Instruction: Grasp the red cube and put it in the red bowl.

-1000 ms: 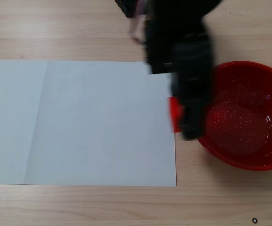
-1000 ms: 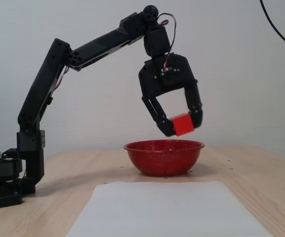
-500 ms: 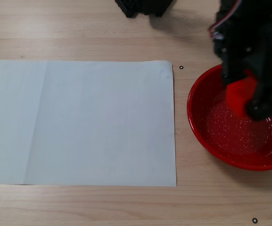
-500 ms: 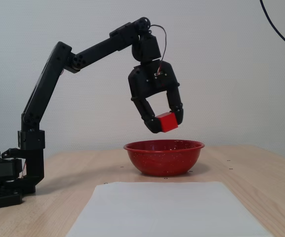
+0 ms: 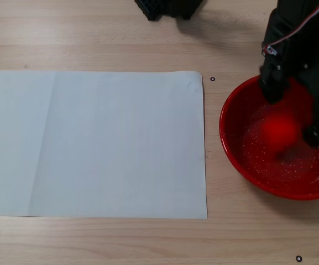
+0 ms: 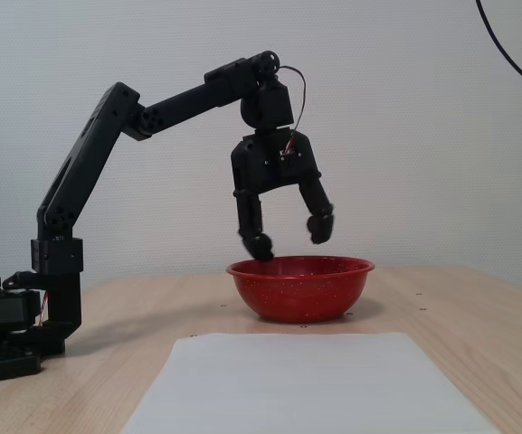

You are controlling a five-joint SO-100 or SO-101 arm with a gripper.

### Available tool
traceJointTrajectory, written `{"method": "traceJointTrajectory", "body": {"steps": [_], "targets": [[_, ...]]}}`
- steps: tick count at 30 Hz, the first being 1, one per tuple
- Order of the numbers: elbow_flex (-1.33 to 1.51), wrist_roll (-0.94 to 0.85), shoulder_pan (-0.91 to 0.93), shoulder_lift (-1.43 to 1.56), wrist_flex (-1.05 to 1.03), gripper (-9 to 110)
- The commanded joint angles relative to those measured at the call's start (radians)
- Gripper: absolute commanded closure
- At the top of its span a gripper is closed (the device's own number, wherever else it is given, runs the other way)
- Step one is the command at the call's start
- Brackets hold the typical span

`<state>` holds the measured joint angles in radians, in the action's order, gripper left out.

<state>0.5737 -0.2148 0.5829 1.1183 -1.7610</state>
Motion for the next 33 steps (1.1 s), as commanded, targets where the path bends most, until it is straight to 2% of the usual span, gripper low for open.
{"method": "traceJointTrajectory", "body": {"steps": [1,5,11,15,33], "targets": [[-0.083,-0.012,0.003,0.087,-0.018,55],[-0.118,-0.006,0.003,0.095,-0.023,58],[-0.146,-0.002,-0.003,0.126,-0.038,73],[-0.152,0.002,-0.015,0.143,-0.040,101],[-0.006,0.003,-0.133,0.341,-0.008,101]]}}
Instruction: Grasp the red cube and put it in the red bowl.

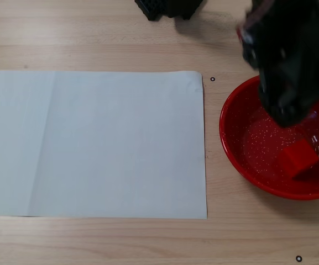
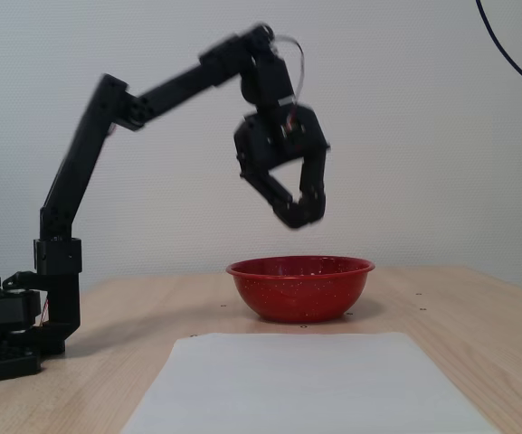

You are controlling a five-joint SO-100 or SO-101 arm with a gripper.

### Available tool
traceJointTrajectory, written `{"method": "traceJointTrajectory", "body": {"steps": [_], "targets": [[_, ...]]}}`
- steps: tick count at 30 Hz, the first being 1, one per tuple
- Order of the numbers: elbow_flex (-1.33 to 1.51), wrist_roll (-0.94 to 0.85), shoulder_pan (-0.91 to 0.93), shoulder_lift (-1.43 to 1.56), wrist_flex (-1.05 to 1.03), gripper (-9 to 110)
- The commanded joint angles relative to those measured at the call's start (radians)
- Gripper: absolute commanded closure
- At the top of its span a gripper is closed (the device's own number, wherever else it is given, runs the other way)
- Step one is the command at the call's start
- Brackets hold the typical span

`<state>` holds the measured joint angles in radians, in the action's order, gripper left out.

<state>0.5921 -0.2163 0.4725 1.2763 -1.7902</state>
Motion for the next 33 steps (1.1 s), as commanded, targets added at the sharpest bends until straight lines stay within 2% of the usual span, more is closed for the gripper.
{"method": "traceJointTrajectory", "body": {"steps": [1,19,33], "targets": [[0.000,0.006,-0.034,0.207,0.034,101],[0.730,0.054,-0.337,0.727,0.362,101],[1.307,0.058,-0.367,1.129,0.598,101]]}}
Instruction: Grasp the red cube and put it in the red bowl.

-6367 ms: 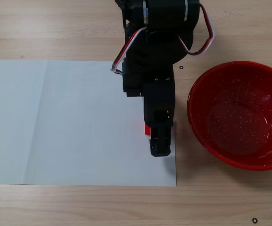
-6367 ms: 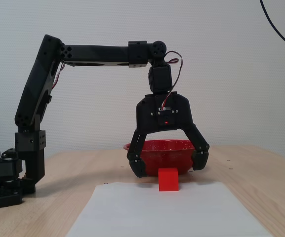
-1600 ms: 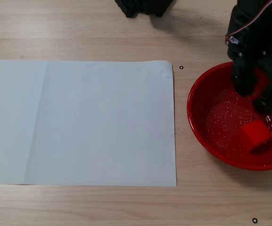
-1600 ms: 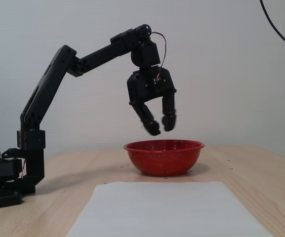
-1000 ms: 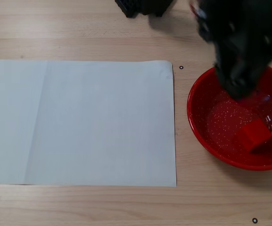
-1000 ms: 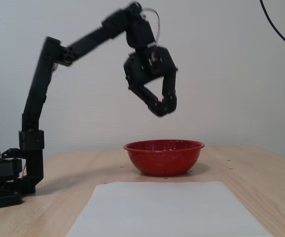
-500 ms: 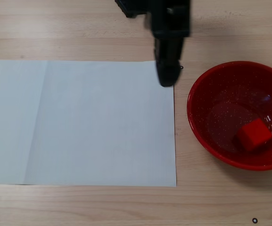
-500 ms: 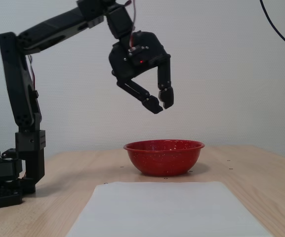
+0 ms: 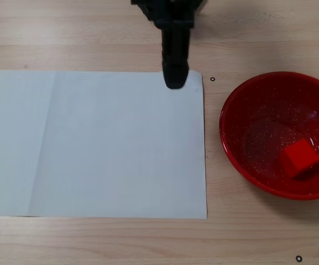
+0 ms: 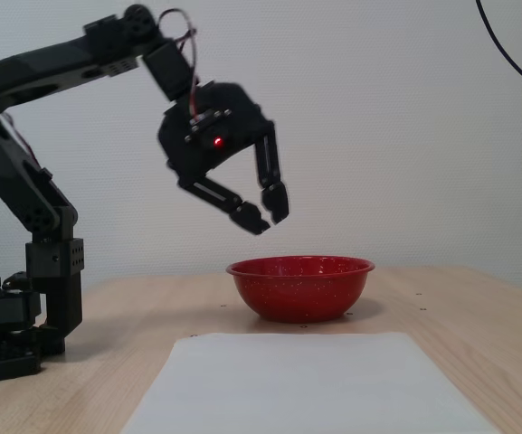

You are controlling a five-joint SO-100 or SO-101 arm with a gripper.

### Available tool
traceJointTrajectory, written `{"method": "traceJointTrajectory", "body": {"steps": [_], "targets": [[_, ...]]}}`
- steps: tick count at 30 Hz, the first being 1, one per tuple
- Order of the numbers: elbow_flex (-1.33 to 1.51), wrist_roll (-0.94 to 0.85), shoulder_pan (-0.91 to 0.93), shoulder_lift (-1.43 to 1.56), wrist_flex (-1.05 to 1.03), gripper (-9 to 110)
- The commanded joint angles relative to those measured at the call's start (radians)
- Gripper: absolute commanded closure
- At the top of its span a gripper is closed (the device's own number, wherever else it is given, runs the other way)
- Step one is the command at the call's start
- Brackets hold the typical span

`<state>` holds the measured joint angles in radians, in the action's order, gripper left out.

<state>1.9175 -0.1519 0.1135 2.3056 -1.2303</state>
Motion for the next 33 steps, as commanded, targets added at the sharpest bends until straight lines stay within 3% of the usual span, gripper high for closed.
{"method": "traceJointTrajectory", "body": {"steps": [1,16,27,33], "targets": [[0.038,-0.005,-0.011,0.140,0.067,101],[0.762,0.018,0.006,0.641,0.405,101],[1.131,0.014,-0.008,0.931,0.558,101],[1.186,-0.005,0.012,0.971,0.525,101]]}}
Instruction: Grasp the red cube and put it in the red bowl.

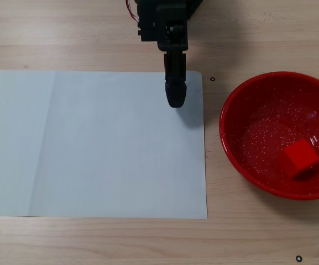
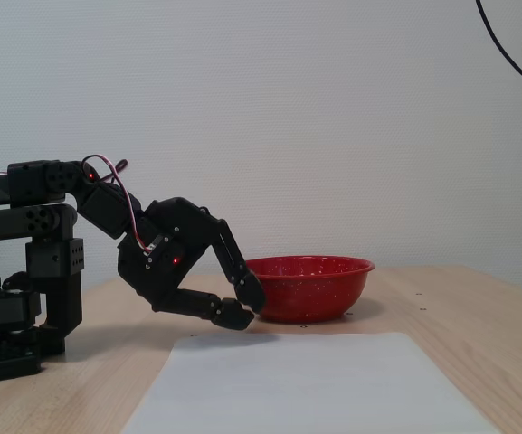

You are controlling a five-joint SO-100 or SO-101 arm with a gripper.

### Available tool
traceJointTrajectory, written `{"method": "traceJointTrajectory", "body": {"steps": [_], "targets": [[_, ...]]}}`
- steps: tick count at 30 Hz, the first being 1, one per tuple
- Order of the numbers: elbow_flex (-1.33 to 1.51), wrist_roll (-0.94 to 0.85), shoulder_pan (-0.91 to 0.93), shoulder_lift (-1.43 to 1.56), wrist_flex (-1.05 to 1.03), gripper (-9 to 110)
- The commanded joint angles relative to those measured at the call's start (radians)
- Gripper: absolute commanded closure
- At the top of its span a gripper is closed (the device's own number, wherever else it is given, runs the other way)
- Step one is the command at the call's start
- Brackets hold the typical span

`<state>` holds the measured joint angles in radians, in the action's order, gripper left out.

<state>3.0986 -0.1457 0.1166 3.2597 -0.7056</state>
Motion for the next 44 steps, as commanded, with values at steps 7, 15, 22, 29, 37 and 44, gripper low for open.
{"method": "traceJointTrajectory", "body": {"steps": [7,15,22,29,37,44], "targets": [[0.005,-0.046,0.034,0.018,-0.075,101],[0.005,-0.067,0.015,0.018,-0.183,101],[0.005,-0.101,0.015,0.017,-0.199,101],[0.005,-0.117,0.014,0.017,-0.204,101],[0.005,-0.123,0.011,0.017,-0.204,101],[0.005,-0.278,-0.052,0.015,-0.249,101]]}}
